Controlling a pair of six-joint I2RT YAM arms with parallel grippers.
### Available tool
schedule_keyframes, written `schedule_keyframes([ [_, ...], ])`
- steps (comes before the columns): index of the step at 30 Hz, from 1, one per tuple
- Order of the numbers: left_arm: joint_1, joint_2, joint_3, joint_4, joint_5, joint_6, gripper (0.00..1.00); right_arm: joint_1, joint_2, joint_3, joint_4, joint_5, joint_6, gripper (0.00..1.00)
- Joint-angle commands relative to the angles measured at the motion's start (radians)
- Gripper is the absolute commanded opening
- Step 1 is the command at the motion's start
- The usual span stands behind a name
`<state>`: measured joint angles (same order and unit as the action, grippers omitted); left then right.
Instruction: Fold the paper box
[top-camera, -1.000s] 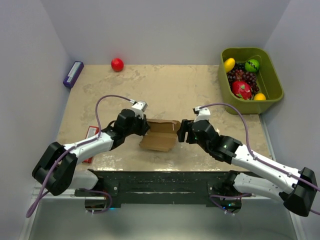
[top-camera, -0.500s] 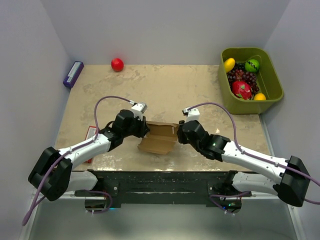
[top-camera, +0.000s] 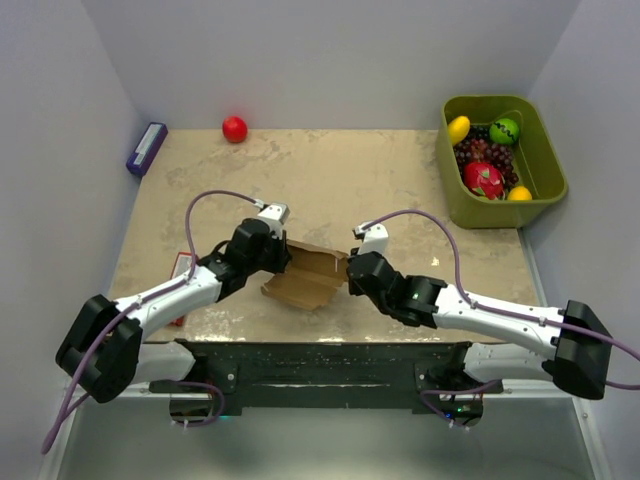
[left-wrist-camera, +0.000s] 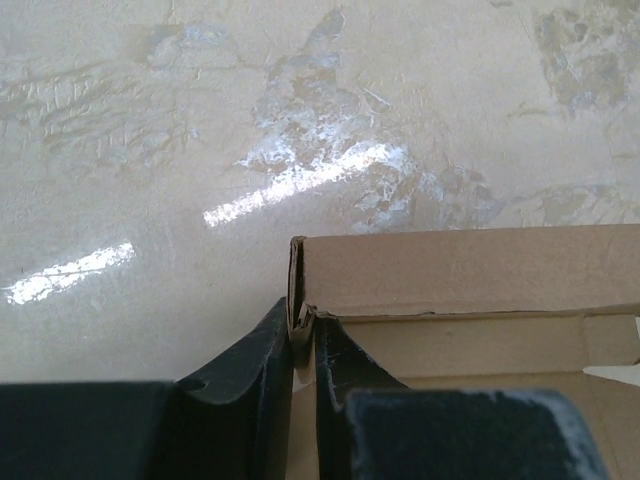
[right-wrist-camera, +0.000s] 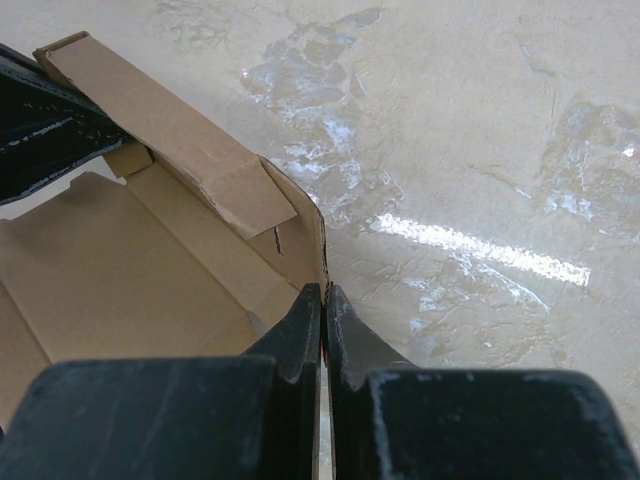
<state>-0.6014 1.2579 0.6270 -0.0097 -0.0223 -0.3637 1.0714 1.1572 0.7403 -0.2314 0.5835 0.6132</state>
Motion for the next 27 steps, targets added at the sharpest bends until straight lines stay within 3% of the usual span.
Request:
schedule_keyframes([
  [1, 0.014, -0.021, 0.025, -0.052, -0.197, -0.017, 0.0, 0.005, -0.027, 0.037, -0.039, 0.105, 0.025, 0.0],
  [18, 0.012, -0.067, -0.038, -0.015, -0.288, -0.087, 0.0, 0.016, -0.034, 0.008, -0.008, 0.101, 0.051, 0.0],
  [25, 0.011, -0.065, -0.115, 0.187, -0.264, -0.055, 0.0, 0.016, 0.015, -0.009, 0.055, 0.087, 0.083, 0.0],
  [27, 0.011, -0.039, -0.13, 0.242, -0.297, -0.052, 0.0, 0.018, 0.032, -0.012, 0.063, 0.082, 0.103, 0.15],
])
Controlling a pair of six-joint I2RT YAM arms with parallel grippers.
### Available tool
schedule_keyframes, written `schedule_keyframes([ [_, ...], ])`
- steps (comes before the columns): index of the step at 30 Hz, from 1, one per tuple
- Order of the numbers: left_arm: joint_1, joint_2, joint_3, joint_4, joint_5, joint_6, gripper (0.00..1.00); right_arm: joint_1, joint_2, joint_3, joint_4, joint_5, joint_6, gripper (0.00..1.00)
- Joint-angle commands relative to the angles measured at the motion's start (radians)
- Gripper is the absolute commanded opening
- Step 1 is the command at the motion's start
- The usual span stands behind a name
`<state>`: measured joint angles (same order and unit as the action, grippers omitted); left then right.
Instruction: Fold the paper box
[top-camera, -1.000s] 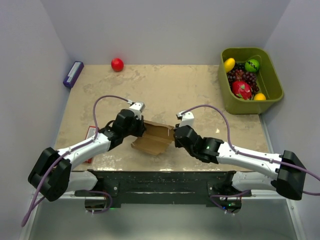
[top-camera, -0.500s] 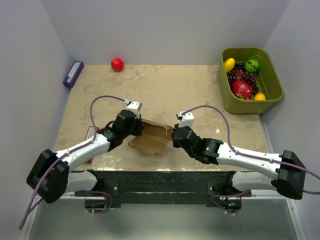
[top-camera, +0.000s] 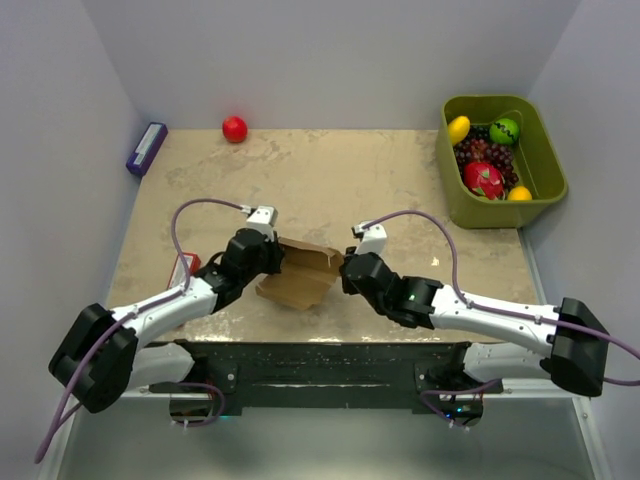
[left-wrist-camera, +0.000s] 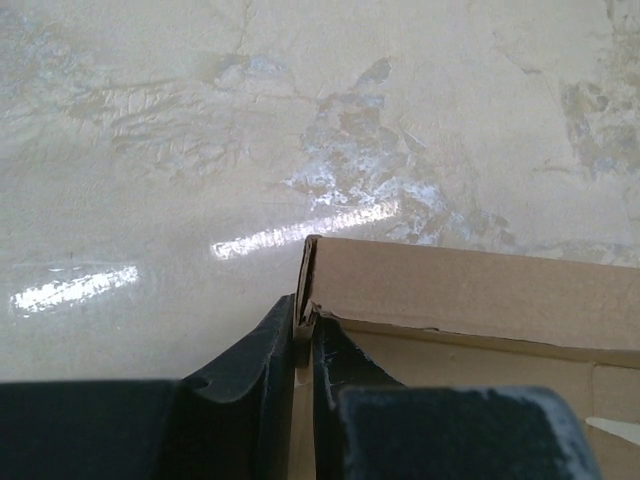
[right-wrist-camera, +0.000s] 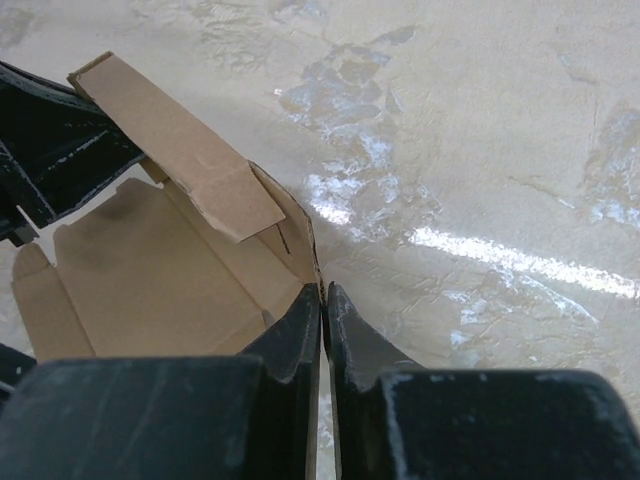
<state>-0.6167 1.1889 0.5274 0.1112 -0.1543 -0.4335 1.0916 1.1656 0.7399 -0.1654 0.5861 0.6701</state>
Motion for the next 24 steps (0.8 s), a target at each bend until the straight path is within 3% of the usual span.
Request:
schedule_keyframes([
  [1, 0.026, 0.041, -0.049, 0.145, -0.177, 0.024, 0.0, -0.004, 0.034, -0.016, -0.002, 0.081, 0.072, 0.2],
  [5, 0.026, 0.095, -0.076, 0.243, -0.217, 0.039, 0.0, -0.004, 0.031, -0.016, -0.017, 0.073, 0.109, 0.6],
  [8, 0.018, 0.115, -0.115, 0.337, -0.243, 0.064, 0.0, -0.016, 0.01, -0.013, -0.019, 0.049, 0.123, 0.72],
  [10, 0.0, 0.124, -0.13, 0.373, -0.281, 0.088, 0.0, -0.062, 0.002, -0.008, -0.002, -0.044, 0.138, 0.74],
  [16, -0.073, 0.147, -0.164, 0.424, -0.43, 0.125, 0.0, -0.185, 0.031, 0.015, 0.141, -0.362, 0.238, 0.65],
  [24, -0.132, 0.175, -0.201, 0.458, -0.544, 0.111, 0.0, -0.245, 0.198, 0.11, 0.233, -0.508, 0.299, 0.51],
])
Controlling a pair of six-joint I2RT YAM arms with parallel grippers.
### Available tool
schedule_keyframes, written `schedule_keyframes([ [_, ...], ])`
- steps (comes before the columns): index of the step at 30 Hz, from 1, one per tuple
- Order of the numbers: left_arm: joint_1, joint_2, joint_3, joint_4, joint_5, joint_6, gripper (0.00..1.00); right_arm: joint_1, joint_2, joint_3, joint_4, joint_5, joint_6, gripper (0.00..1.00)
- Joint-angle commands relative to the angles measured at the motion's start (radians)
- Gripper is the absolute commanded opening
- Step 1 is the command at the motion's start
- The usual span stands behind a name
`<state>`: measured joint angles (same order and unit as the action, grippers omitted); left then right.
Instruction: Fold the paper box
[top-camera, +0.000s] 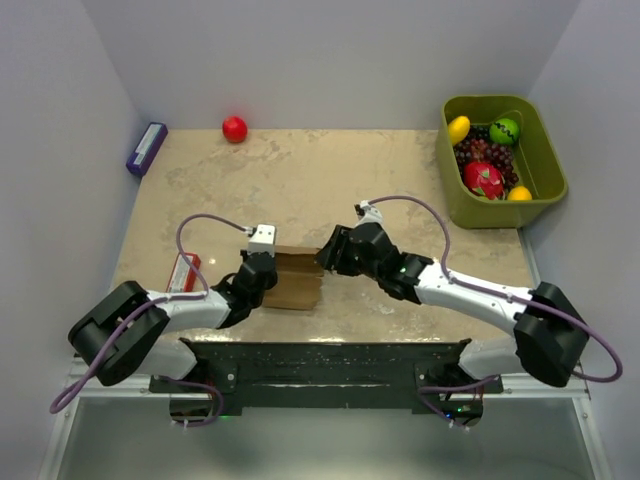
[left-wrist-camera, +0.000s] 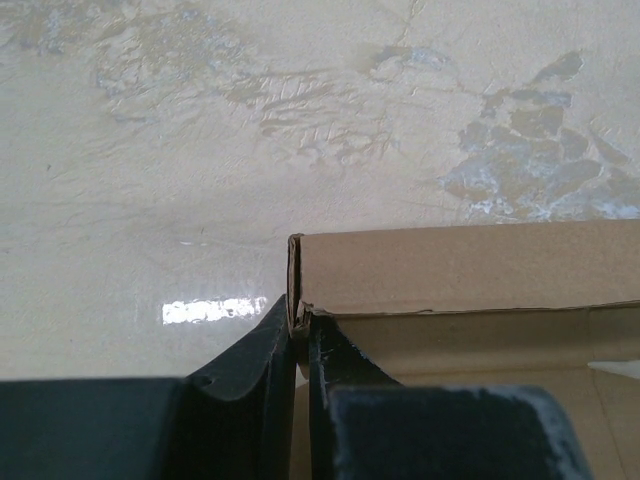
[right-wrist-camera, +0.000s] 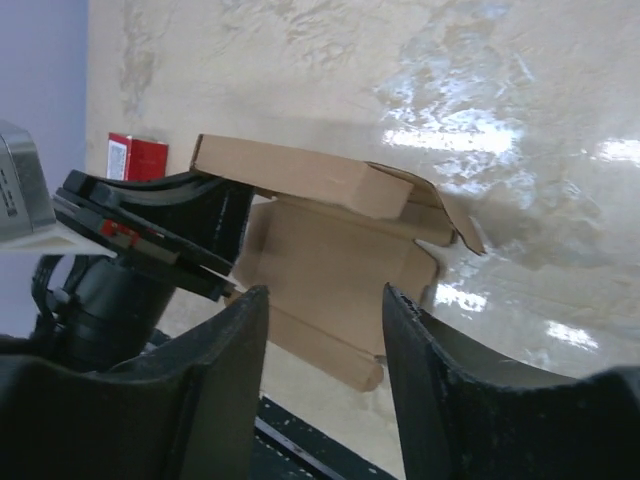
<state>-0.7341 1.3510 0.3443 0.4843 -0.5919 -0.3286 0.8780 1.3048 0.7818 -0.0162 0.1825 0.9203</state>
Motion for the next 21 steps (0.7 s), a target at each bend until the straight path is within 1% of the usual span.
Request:
schedule_keyframes([
  [1, -0.019, 0.014, -0.019, 0.088, -0.111, 0.007, 0.0, -0.036, 0.082, 0.073, 0.093, -0.107, 0.049, 0.47],
  [3, -0.024, 0.014, -0.024, 0.092, -0.117, 0.005, 0.0, -0.051, 0.103, 0.074, 0.133, -0.118, 0.049, 0.45],
  [10, -0.03, 0.013, -0.028, 0.099, -0.126, 0.003, 0.0, -0.068, 0.188, 0.129, 0.173, -0.13, 0.02, 0.39],
  [16, -0.031, 0.007, -0.033, 0.102, -0.131, 0.0, 0.0, -0.068, 0.234, 0.145, 0.153, -0.095, 0.008, 0.37],
  [21, -0.031, 0.007, -0.031, 0.099, -0.131, 0.0, 0.0, -0.07, 0.252, 0.149, 0.145, -0.101, 0.012, 0.36],
])
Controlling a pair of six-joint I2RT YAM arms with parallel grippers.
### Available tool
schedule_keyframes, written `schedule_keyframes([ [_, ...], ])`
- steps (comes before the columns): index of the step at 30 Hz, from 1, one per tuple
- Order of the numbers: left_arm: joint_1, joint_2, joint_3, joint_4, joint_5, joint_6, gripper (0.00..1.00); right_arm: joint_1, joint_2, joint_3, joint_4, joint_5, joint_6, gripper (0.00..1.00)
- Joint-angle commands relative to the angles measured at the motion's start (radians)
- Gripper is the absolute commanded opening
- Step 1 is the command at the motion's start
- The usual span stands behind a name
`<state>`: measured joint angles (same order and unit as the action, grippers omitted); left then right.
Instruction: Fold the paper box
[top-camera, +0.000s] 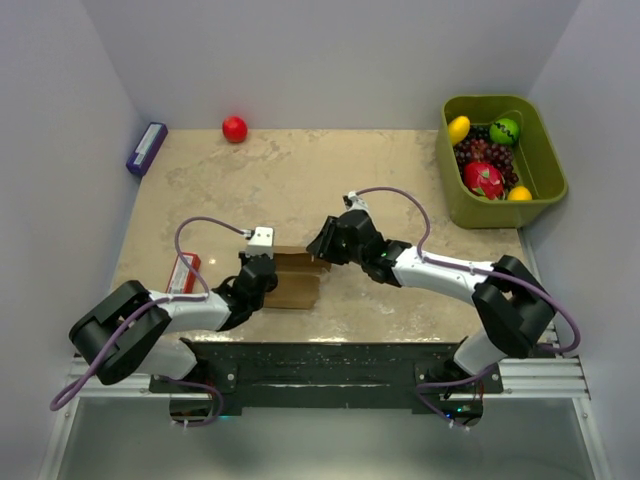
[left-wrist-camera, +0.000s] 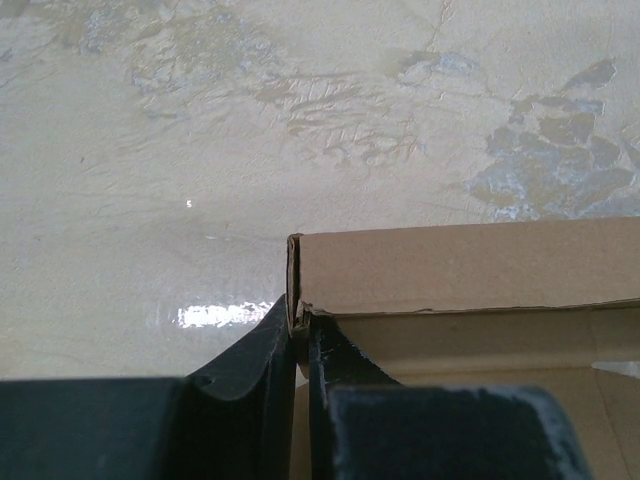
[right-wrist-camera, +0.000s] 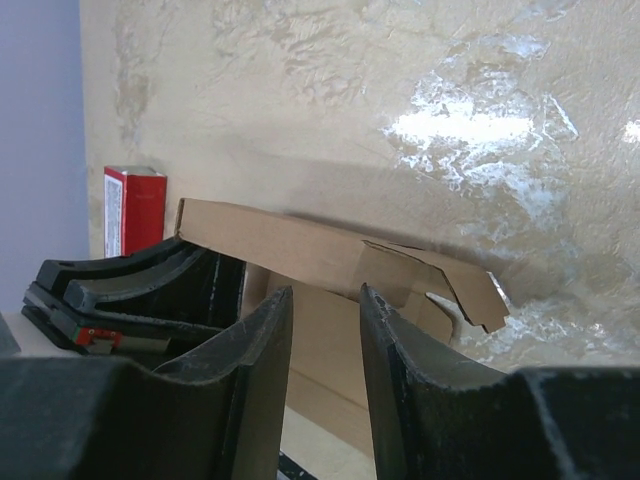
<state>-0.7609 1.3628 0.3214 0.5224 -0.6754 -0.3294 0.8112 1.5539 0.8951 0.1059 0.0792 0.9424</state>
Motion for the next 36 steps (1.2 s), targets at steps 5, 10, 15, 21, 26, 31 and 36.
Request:
schedule_keyframes([
  [5, -0.005, -0.005, -0.008, 0.059, -0.049, 0.001, 0.0, -0.001, 0.011, 0.028, 0.015, 0.013, -0.008, 0.35],
  [10, -0.006, -0.005, -0.007, 0.057, -0.049, 0.003, 0.0, -0.003, 0.04, 0.042, 0.025, 0.005, -0.004, 0.35],
  [15, -0.008, -0.007, -0.008, 0.056, -0.052, 0.003, 0.0, -0.001, 0.054, 0.054, 0.034, -0.009, -0.001, 0.34],
  [21, -0.012, -0.007, -0.008, 0.057, -0.052, 0.004, 0.0, -0.001, 0.057, 0.041, 0.081, -0.021, 0.025, 0.34],
  [26, -0.017, -0.01, -0.012, 0.059, -0.058, 0.004, 0.0, -0.001, 0.09, 0.041, 0.121, -0.058, 0.065, 0.33],
  [31, -0.018, -0.018, -0.019, 0.057, -0.058, 0.0, 0.0, -0.001, 0.1, 0.019, 0.176, -0.065, 0.113, 0.33],
  [36, -0.02, -0.019, -0.019, 0.057, -0.061, -0.002, 0.0, -0.001, 0.103, -0.025, 0.257, -0.07, 0.171, 0.31],
])
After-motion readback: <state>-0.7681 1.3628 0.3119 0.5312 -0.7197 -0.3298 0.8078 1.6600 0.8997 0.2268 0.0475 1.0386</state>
